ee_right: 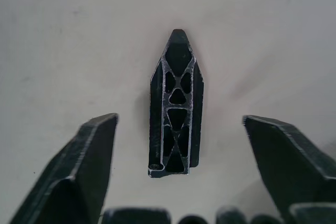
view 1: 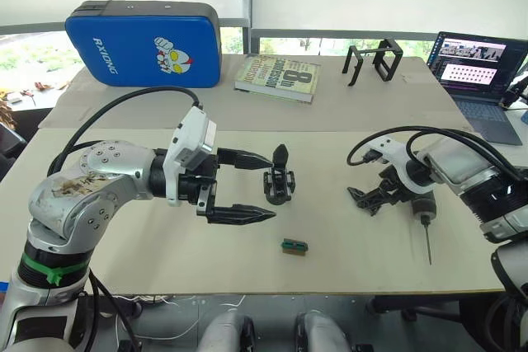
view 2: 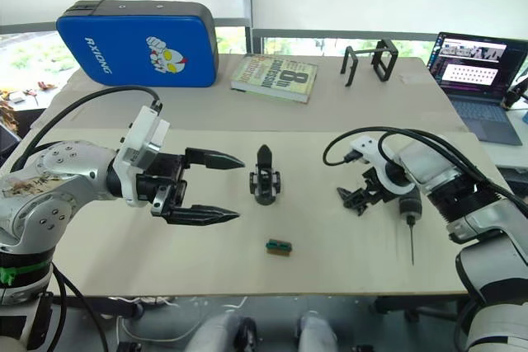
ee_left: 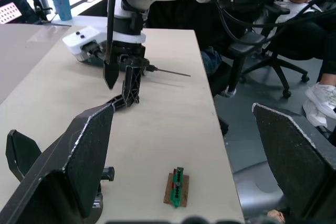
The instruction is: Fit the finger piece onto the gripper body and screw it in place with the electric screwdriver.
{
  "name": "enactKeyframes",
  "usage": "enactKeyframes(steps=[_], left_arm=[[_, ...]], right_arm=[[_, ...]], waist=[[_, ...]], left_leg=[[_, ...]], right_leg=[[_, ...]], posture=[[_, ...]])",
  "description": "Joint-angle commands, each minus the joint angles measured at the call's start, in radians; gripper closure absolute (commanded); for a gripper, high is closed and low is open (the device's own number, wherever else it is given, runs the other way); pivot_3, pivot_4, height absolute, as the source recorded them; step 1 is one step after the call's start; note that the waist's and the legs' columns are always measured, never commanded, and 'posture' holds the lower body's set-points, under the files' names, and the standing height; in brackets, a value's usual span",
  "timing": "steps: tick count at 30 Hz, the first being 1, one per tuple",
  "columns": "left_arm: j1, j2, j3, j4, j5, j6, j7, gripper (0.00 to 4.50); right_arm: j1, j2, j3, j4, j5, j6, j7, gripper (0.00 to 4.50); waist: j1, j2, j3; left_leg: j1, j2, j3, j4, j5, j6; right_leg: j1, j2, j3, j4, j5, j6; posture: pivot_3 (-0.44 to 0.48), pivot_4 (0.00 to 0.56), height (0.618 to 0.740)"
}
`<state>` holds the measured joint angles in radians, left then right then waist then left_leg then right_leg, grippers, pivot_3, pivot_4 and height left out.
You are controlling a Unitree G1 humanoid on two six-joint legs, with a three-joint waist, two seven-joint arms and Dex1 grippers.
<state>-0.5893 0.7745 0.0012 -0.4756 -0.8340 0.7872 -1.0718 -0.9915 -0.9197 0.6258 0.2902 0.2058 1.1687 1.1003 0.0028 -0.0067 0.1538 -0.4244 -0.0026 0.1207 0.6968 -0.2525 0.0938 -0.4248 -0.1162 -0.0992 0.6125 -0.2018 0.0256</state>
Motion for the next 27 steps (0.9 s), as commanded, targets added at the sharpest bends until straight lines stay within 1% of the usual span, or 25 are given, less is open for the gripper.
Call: enactKeyframes(steps=[1,5,6,8,12,15,17,18,20,21,22,24,27], left_arm=[[0.001,0.000,-0.003,-0.025,0.021,-0.031,0.006,0.00],[0.006,-0.003,-0.008,-0.013,0.043,-0.042,0.018,0.00],[0.008,-0.004,-0.010,-0.008,0.050,-0.043,0.022,0.00],[0.009,-0.012,-0.006,0.017,0.052,-0.029,0.040,0.00],[0.031,-0.071,0.050,0.061,-0.004,0.041,0.158,0.00],[0.028,-0.176,0.114,0.077,-0.070,0.108,0.342,0.00],[0.003,-0.255,0.148,0.111,-0.097,0.138,0.463,0.00],[-0.025,-0.317,0.161,0.156,-0.090,0.146,0.556,0.00],[-0.083,-0.443,0.198,0.239,-0.109,0.149,0.712,0.00],[-0.113,-0.497,0.211,0.267,-0.117,0.146,0.761,0.00],[-0.135,-0.531,0.219,0.279,-0.123,0.148,0.787,0.00],[-0.161,-0.569,0.213,0.285,-0.120,0.150,0.809,0.00],[-0.178,-0.612,0.213,0.292,-0.134,0.143,0.838,0.00]], right_arm=[[0.039,-0.041,0.005,-0.059,-0.033,-0.039,0.039,1.83],[0.065,-0.036,-0.033,-0.067,-0.057,-0.089,0.040,3.23],[0.068,-0.031,-0.050,-0.060,-0.059,-0.101,0.032,3.38],[0.086,-0.039,-0.088,-0.063,-0.067,-0.216,0.038,3.38],[0.092,0.007,-0.254,-0.053,-0.041,-0.459,-0.020,3.38],[0.106,0.054,-0.407,-0.093,-0.005,-0.537,-0.106,3.38],[0.153,0.081,-0.477,-0.167,0.014,-0.612,-0.130,3.38],[0.173,0.109,-0.503,-0.217,0.013,-0.643,-0.166,3.38],[0.191,0.156,-0.519,-0.296,-0.005,-0.687,-0.220,3.38],[0.189,0.193,-0.524,-0.330,-0.015,-0.706,-0.258,3.38],[0.187,0.221,-0.526,-0.355,-0.022,-0.719,-0.283,3.38],[0.181,0.287,-0.539,-0.400,-0.023,-0.716,-0.347,3.38],[0.202,0.366,-0.554,-0.476,0.053,-0.692,-0.350,3.38]], waist=[[0.001,0.000,0.000],[-0.001,0.000,0.000],[-0.002,0.000,0.000],[-0.003,0.000,0.000],[-0.002,0.000,0.000],[-0.002,0.000,0.000],[0.007,0.000,0.000],[0.009,-0.001,0.000],[0.017,-0.001,0.000],[0.017,-0.001,0.001],[0.014,-0.001,0.001],[0.010,-0.001,0.001],[0.008,-0.001,0.001]], left_leg=[[0.000,0.000,0.000,0.000,0.000,0.000],[0.000,0.000,0.000,0.000,0.000,0.000],[0.001,0.000,0.000,0.000,0.000,0.000],[0.001,0.000,0.000,0.000,0.001,-0.001],[0.001,0.000,0.000,0.000,0.001,-0.001],[0.001,0.000,0.000,-0.001,0.001,-0.002],[0.001,0.001,-0.001,0.000,0.001,-0.002],[0.001,0.001,-0.002,0.000,0.001,-0.002],[0.002,0.000,-0.002,0.000,0.001,-0.002],[0.002,0.000,-0.002,0.001,0.001,-0.002],[0.001,0.000,-0.002,0.001,0.001,-0.002],[0.002,-0.001,-0.002,0.001,0.001,-0.002],[0.002,0.000,-0.001,0.001,0.002,-0.002]], right_leg=[[0.000,0.000,0.000,0.000,0.000,0.000],[0.000,0.000,0.001,0.000,0.000,0.000],[0.000,0.000,0.001,0.000,0.000,0.000],[0.000,0.000,0.001,0.000,0.000,0.000],[0.000,0.001,0.001,0.000,0.000,0.000],[0.000,0.001,0.002,0.000,0.000,0.000],[0.001,0.001,0.002,0.001,0.000,0.000],[0.002,0.001,0.001,0.000,0.000,0.000],[0.003,0.000,0.001,0.001,0.000,0.000],[0.004,0.000,0.001,0.001,0.001,0.001],[0.003,0.001,0.001,0.001,0.002,0.001],[0.003,0.000,0.002,0.001,0.003,0.002],[0.003,0.002,0.002,0.002,0.003,0.001]], posture=[[0.000,0.150,0.740],[0.000,0.150,0.740],[0.000,0.150,0.740],[0.000,0.150,0.740],[0.000,0.150,0.740],[0.000,0.150,0.740],[0.000,0.150,0.740],[0.000,0.150,0.740],[0.000,0.150,0.740],[0.000,0.150,0.740],[0.000,0.150,0.740],[0.000,0.150,0.740],[0.000,0.150,0.740]])
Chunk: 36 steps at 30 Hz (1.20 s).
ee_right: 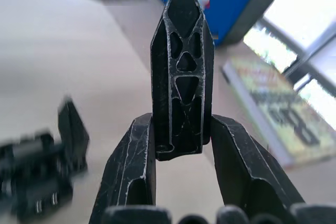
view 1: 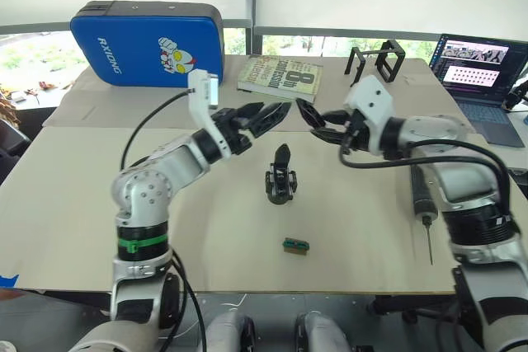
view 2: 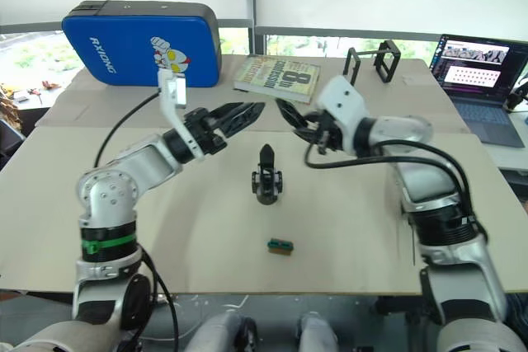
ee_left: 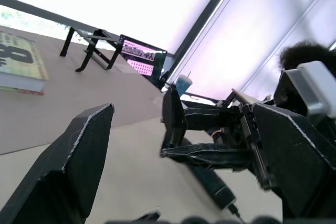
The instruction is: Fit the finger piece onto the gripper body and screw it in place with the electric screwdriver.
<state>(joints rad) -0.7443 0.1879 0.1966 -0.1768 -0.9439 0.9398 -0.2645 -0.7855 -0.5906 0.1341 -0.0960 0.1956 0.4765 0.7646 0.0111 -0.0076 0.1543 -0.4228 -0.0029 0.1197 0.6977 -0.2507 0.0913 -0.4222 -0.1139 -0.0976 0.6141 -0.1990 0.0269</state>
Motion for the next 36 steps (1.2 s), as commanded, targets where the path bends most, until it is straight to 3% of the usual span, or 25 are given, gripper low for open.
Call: enactKeyframes(steps=[1,5,11,23,26,29,36], left_arm=[[-0.031,-0.046,0.025,0.002,-0.026,-0.024,0.049,0.00],[-0.054,-0.095,0.053,0.002,-0.038,-0.085,0.061,0.00],[-0.053,-0.102,0.039,0.008,-0.034,-0.102,0.064,2.55],[-0.019,-0.078,0.005,-0.011,-0.026,-0.099,0.045,2.62],[-0.020,-0.081,0.021,-0.003,-0.030,-0.117,0.052,3.36],[-0.029,-0.089,0.038,0.011,-0.053,-0.116,0.070,4.50],[-0.031,-0.072,0.015,0.024,-0.039,-0.114,0.035,4.50]], right_arm=[[0.003,0.052,-0.059,-0.103,0.068,-0.001,-0.019,3.38],[0.022,0.084,-0.064,-0.146,0.091,0.028,-0.029,3.38],[0.033,0.085,-0.074,-0.172,0.103,0.059,-0.043,3.38],[0.061,0.071,-0.070,-0.125,0.044,-0.026,-0.067,3.38],[0.068,0.068,-0.062,-0.122,0.026,-0.057,-0.065,3.38],[0.076,0.064,-0.058,-0.128,0.012,-0.069,-0.064,3.38],[0.083,0.056,-0.052,-0.152,-0.031,-0.126,-0.071,3.38]], waist=[[0.000,0.000,0.000],[0.001,0.000,0.000],[0.000,0.000,0.000],[0.000,0.000,0.000],[0.000,0.000,0.000],[0.000,0.000,0.000],[0.000,0.000,0.000]], left_leg=[[0.000,0.000,0.000,0.000,0.000,0.000],[0.000,0.000,0.000,0.000,0.000,0.000],[0.001,0.000,0.001,0.000,0.000,-0.001],[0.001,0.000,0.001,0.000,0.000,0.000],[0.001,0.000,0.002,0.000,0.000,0.000],[0.001,0.000,0.001,0.000,0.000,0.000],[0.001,0.000,0.001,0.000,0.000,0.000]], right_leg=[[0.000,0.000,0.000,0.000,0.000,0.000],[0.001,0.001,-0.001,-0.001,0.000,0.000],[0.000,0.001,0.000,0.000,0.000,-0.001],[0.000,0.001,0.000,0.000,0.000,-0.001],[0.000,0.001,0.000,0.000,0.000,-0.001],[0.000,0.001,0.000,0.000,0.000,-0.001],[0.000,0.001,0.000,0.000,0.000,-0.001]], posture=[[0.000,0.150,0.740],[0.000,0.150,0.740],[0.000,0.150,0.740],[0.000,0.150,0.740],[0.000,0.150,0.740],[0.000,0.150,0.740],[0.000,0.150,0.740]])
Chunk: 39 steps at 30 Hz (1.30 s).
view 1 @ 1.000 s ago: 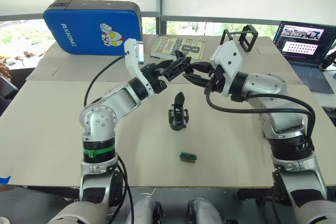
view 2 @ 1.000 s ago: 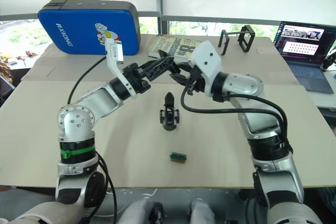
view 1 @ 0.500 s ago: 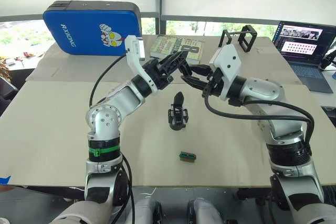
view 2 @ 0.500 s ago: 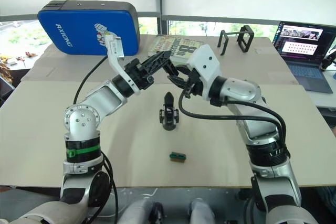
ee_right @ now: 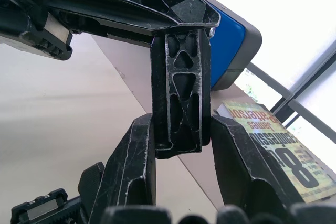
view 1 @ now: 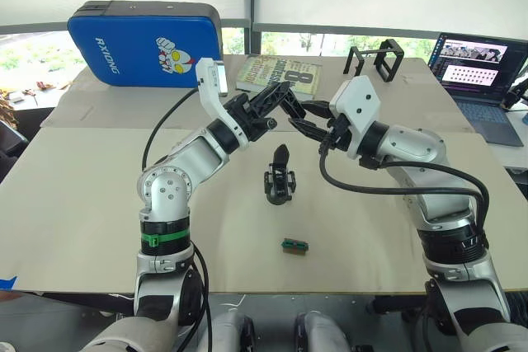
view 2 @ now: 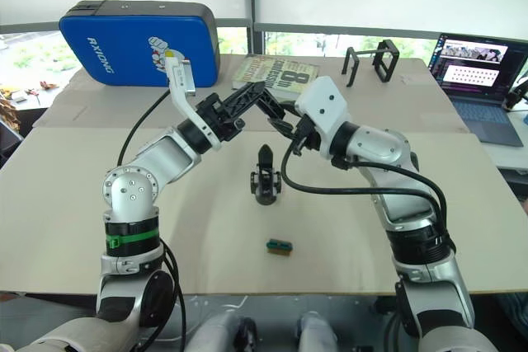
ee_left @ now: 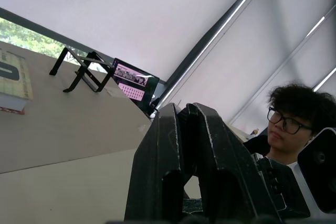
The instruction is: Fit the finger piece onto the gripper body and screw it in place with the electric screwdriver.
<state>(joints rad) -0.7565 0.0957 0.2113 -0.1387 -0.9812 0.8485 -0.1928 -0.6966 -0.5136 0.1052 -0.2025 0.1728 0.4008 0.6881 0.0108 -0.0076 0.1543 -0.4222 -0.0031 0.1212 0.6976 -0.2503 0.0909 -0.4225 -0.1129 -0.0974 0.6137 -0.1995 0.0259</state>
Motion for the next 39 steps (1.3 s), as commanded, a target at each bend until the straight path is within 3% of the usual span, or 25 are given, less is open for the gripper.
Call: enactKeyframes(steps=[1,3,5,10,16,20,27,33,39], left_arm=[[-0.022,0.030,-0.009,-0.012,0.008,-0.020,-0.049,4.50],[-0.029,0.055,-0.027,-0.002,0.026,-0.018,-0.082,4.50],[-0.045,0.105,-0.064,0.016,0.060,-0.018,-0.154,4.50],[-0.172,0.294,-0.182,0.139,0.170,-0.044,-0.465,4.50],[-0.278,0.427,-0.247,0.229,0.193,-0.015,-0.785,4.50],[-0.279,0.501,-0.303,0.204,0.216,-0.010,-0.959,4.50],[-0.274,0.502,-0.293,0.174,0.199,0.060,-0.994,4.50],[-0.265,0.489,-0.264,0.157,0.186,0.095,-0.970,4.50],[-0.270,0.492,-0.244,0.156,0.171,0.128,-0.967,4.50]], right_arm=[[-0.005,-0.025,-0.023,-0.049,-0.010,-0.065,0.016,3.38],[-0.005,-0.044,-0.020,-0.051,-0.015,-0.088,0.040,3.38],[-0.015,-0.069,-0.034,-0.053,0.017,-0.084,0.087,2.29],[-0.096,-0.154,-0.095,-0.055,0.233,0.092,0.262,0.64],[-0.255,-0.193,-0.129,0.080,0.521,0.487,0.395,0.64],[-0.318,-0.196,-0.097,0.167,0.595,0.607,0.480,0.64],[-0.373,-0.165,0.015,0.233,0.532,0.564,0.583,0.64],[-0.371,-0.128,0.036,0.243,0.495,0.504,0.605,2.46],[-0.368,-0.121,0.034,0.242,0.476,0.483,0.624,2.46]], waist=[[0.000,0.000,0.000],[0.000,0.000,0.000],[0.000,0.000,0.000],[-0.002,0.000,0.000],[-0.007,0.000,0.000],[-0.014,0.000,0.000],[-0.014,0.000,0.000],[-0.013,0.000,0.000],[-0.014,0.000,0.000]], left_leg=[[0.000,0.000,0.000,0.000,0.000,0.000],[0.000,0.000,0.000,0.000,0.000,0.000],[0.000,0.000,0.000,0.000,0.000,0.000],[0.000,0.000,0.001,0.000,0.000,0.000],[0.000,0.000,0.001,-0.002,0.000,0.000],[0.000,0.001,0.001,-0.002,0.000,0.000],[-0.001,0.001,0.000,-0.002,-0.001,0.001],[-0.002,0.001,0.000,-0.001,-0.001,0.001],[-0.002,0.001,0.000,-0.001,-0.001,0.001]], right_leg=[[0.000,0.000,0.000,0.000,0.000,0.000],[0.000,0.000,0.000,0.000,0.000,0.000],[0.000,0.000,0.000,0.000,0.000,0.000],[-0.001,0.002,-0.001,0.000,0.000,0.000],[-0.001,0.000,0.000,-0.001,-0.001,-0.001],[-0.002,0.000,0.000,-0.001,-0.001,-0.002],[-0.003,-0.001,0.000,0.000,-0.001,-0.002],[-0.003,-0.001,0.000,0.001,-0.001,-0.002],[-0.003,-0.001,0.000,0.001,-0.001,-0.002]], posture=[[0.000,0.150,0.740],[0.000,0.150,0.740],[0.000,0.150,0.740],[0.000,0.150,0.740],[0.000,0.150,0.740],[0.000,0.150,0.740],[0.000,0.150,0.740],[0.000,0.150,0.740],[0.000,0.150,0.740]])
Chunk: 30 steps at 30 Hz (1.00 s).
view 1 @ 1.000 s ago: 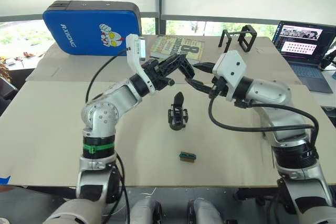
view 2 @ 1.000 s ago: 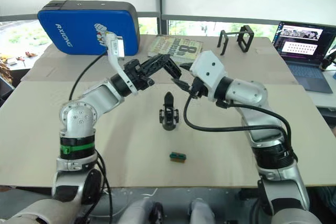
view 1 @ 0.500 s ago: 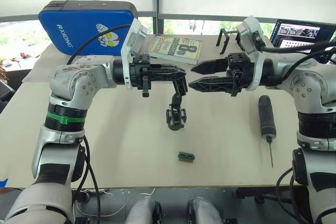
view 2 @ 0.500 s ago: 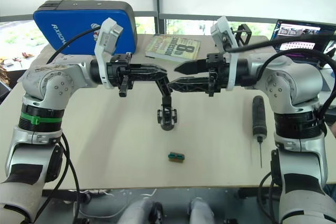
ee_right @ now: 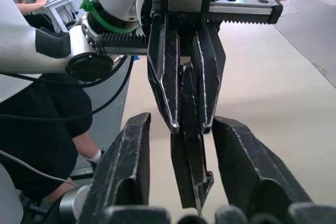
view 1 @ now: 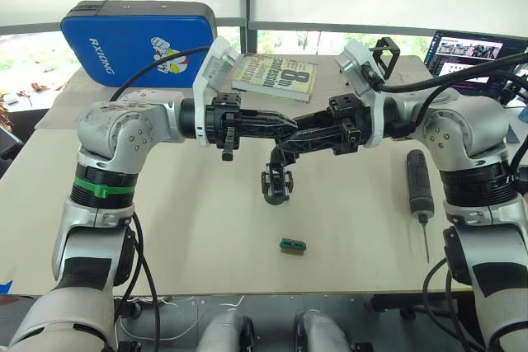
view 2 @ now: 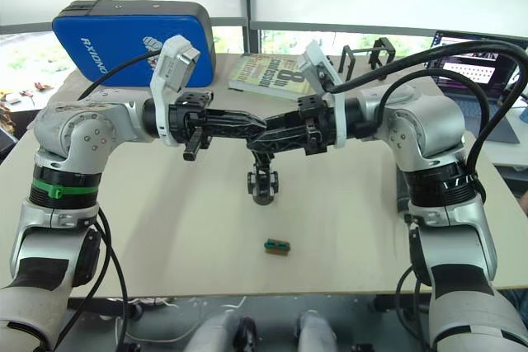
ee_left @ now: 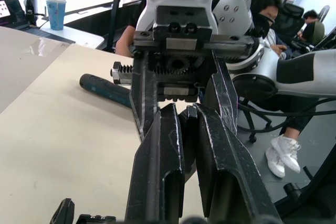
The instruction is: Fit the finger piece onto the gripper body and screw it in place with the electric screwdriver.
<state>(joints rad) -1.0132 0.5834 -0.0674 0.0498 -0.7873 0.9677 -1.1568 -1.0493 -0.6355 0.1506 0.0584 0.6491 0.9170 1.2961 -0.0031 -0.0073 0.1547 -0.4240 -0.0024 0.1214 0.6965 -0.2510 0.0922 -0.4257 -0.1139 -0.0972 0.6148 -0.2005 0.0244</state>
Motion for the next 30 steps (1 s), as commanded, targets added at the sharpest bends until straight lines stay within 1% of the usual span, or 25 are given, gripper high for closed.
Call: enactKeyframes(steps=[1,6,12,15,17,18,26,30], left_arm=[[-0.014,0.006,0.037,-0.031,-0.023,0.010,-0.005,4.50],[-0.034,-0.015,0.073,0.001,-0.046,0.047,0.020,4.50],[-0.029,-0.029,0.078,-0.004,-0.048,0.055,0.027,4.50],[-0.019,-0.033,0.071,-0.016,-0.044,0.048,0.022,4.50],[-0.016,-0.032,0.067,-0.017,-0.038,0.040,0.018,4.50],[-0.017,-0.032,0.064,-0.015,-0.034,0.036,0.015,4.50],[-0.006,-0.022,0.045,-0.015,-0.013,0.020,-0.009,4.50],[0.005,-0.019,0.045,-0.029,-0.021,0.030,-0.021,4.50]], right_arm=[[-0.016,0.001,-0.011,-0.017,-0.005,-0.038,0.019,2.46],[-0.012,-0.001,-0.010,-0.022,-0.025,-0.065,0.031,2.46],[-0.015,0.019,-0.018,-0.011,-0.042,-0.076,0.012,2.46],[-0.020,0.026,-0.024,-0.001,-0.042,-0.073,0.010,3.28],[-0.022,0.025,-0.026,0.000,-0.040,-0.069,0.014,3.96],[-0.023,0.024,-0.026,0.000,-0.039,-0.067,0.017,4.12],[-0.011,0.012,-0.030,-0.024,-0.023,-0.070,0.056,4.11],[-0.004,0.011,-0.033,-0.034,-0.025,-0.074,0.054,4.11]], waist=[[0.000,0.000,0.000],[0.000,0.000,0.000],[-0.001,0.000,0.000],[-0.001,0.000,0.000],[-0.001,0.000,0.000],[-0.001,0.000,0.000],[-0.001,0.000,0.000],[-0.001,0.000,0.000]], left_leg=[[0.000,0.000,0.000,0.000,0.000,0.000],[0.000,0.000,0.000,0.000,0.000,0.000],[0.000,0.000,0.000,0.000,0.000,0.000],[0.000,0.000,0.000,0.000,0.000,0.000],[0.000,0.000,0.000,0.000,0.000,0.000],[0.000,0.000,0.000,0.000,0.000,0.000],[0.000,0.000,0.000,0.000,0.000,0.000],[0.000,0.000,0.000,0.000,0.000,0.000]], right_leg=[[0.000,0.000,0.000,0.000,0.000,0.000],[0.000,0.000,0.000,0.000,0.000,0.000],[0.000,0.000,0.000,0.000,0.000,0.000],[0.000,0.000,0.000,0.002,0.000,0.000],[0.000,0.000,0.000,0.002,0.000,0.000],[0.000,0.000,0.000,0.002,0.000,0.000],[0.000,0.000,0.000,0.002,0.000,0.000],[0.000,0.000,0.000,0.002,0.000,0.000]], posture=[[0.000,0.150,0.740],[0.000,0.150,0.740],[0.000,0.150,0.740],[0.000,0.150,0.740],[0.000,0.150,0.740],[0.000,0.150,0.740],[0.000,0.150,0.740],[0.000,0.150,0.740]])
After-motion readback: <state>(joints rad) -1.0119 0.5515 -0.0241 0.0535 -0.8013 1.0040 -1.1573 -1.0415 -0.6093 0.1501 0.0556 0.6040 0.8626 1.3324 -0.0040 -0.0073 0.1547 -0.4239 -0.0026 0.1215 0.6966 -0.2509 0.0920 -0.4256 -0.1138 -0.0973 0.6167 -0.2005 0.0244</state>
